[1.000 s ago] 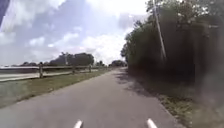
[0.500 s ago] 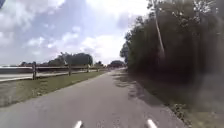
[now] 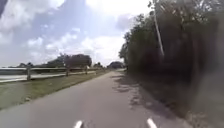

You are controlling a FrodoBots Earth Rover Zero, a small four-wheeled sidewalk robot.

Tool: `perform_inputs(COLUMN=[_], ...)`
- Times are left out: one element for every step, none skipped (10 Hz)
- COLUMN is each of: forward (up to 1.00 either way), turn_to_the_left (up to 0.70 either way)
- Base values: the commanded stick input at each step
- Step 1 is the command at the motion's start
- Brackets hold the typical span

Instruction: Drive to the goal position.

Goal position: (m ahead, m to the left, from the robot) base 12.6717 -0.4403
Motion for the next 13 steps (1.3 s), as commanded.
perform_inputs(forward=[0.85,0.85,0.85,0.85,0.85,0.85,0.85,0.85,0.85,0.85,0.85,0.85,0.85], turn_to_the_left=[0.00,0.00,0.00,0.00,0.00,0.00,0.00,0.00,0.00,0.00,0.00,0.00,0.00])
